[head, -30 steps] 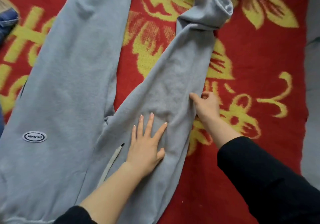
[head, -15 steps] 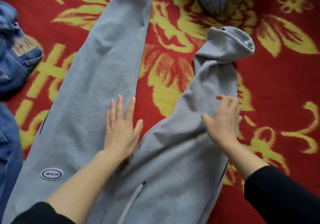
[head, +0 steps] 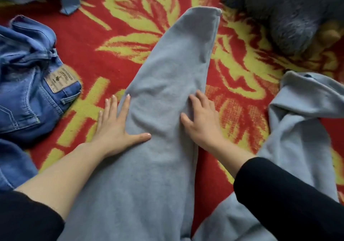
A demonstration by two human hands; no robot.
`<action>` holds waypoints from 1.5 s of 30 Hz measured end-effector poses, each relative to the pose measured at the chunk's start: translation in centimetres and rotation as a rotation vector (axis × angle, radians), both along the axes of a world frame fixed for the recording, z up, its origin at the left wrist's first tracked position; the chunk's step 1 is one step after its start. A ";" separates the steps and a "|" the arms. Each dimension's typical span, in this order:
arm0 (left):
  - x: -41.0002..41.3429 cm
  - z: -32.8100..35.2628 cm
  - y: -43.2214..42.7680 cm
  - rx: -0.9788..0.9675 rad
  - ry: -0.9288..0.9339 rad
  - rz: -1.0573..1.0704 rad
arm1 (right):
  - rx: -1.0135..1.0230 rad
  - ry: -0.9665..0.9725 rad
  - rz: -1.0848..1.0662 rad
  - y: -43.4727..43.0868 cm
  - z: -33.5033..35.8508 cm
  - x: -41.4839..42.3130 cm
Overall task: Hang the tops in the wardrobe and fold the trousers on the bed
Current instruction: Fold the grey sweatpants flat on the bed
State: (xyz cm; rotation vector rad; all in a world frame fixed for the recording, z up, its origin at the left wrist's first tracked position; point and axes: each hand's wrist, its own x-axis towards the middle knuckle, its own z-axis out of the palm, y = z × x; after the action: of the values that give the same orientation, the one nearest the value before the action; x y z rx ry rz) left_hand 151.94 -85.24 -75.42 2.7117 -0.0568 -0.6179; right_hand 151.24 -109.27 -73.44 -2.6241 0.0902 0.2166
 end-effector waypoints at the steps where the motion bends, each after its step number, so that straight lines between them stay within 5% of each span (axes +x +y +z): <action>1: 0.8 -0.2 0.5 -0.035 0.010 -0.018 | 0.074 -0.033 -0.097 0.2 -0.1 1.8; 9: 4.1 -1.9 2.1 -0.308 -0.010 0.107 | 0.654 -0.036 -0.768 0.8 2.1 15.9; 14: 4.6 -1.1 2.3 -0.451 0.076 0.168 | 0.941 0.039 -0.701 3.8 6.8 20.6; 19: 5.0 0.5 2.5 -0.732 0.143 0.365 | 1.238 -0.104 -0.608 3.4 10.6 23.0; 22: 5.2 0.7 2.1 -0.702 0.118 0.348 | 1.160 -0.153 -0.786 0.2 8.5 22.2; 26: 5.2 -0.4 2.2 -0.546 0.115 0.247 | 0.793 0.045 -0.876 -2.9 3.6 18.6; 31: 5.1 -0.5 2.1 -0.496 0.091 0.235 | 0.817 0.100 -0.885 -4.0 1.9 16.0; 37: 4.9 0.0 1.7 -0.480 0.053 0.263 | 0.731 0.275 -0.657 -4.8 0.9 10.2; 41: 5.1 0.0 1.6 -0.383 0.038 0.239 | 0.590 0.171 -0.423 -3.9 0.9 7.6; 45: 4.7 0.4 -1.5 -0.249 -0.103 0.438 | 0.452 0.050 -0.497 -5.2 0.6 5.3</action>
State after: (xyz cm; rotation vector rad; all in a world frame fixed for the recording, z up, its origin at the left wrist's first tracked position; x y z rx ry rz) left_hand 156.62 -86.70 -75.01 2.4006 0.3970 -0.3158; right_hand 156.57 -114.52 -72.87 -2.0701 0.6255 0.1106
